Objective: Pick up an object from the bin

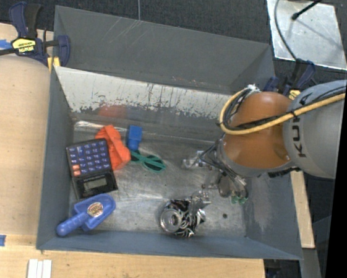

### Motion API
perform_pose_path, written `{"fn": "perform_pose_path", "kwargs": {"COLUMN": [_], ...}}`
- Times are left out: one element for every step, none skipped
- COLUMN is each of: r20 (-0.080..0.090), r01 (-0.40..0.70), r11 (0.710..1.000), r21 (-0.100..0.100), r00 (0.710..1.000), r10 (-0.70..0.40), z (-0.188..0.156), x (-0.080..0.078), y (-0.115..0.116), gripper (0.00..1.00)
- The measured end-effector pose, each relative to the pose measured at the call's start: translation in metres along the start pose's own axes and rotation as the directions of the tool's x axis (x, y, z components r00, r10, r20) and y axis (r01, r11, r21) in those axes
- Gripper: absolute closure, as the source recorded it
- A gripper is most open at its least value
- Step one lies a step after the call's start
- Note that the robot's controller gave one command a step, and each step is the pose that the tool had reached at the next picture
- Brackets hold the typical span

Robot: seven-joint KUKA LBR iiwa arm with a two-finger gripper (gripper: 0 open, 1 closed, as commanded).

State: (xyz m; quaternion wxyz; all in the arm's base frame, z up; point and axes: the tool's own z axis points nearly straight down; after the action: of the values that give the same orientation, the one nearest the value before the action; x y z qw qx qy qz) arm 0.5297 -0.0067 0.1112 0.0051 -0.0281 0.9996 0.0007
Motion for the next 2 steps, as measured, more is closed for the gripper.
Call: {"fn": "perform_pose_path", "kwargs": {"r20": [-0.003, -0.008], "r01": [0.064, 0.021], "r11": [0.998, 1.0], "r21": [0.002, 0.001], "r00": [0.998, 1.0], "r10": [-0.064, -0.021], "z": [0.0149, 0.0066], "x": [0.0177, 0.0268], "y": [0.0079, 0.015], "gripper": [0.0, 0.0]}}
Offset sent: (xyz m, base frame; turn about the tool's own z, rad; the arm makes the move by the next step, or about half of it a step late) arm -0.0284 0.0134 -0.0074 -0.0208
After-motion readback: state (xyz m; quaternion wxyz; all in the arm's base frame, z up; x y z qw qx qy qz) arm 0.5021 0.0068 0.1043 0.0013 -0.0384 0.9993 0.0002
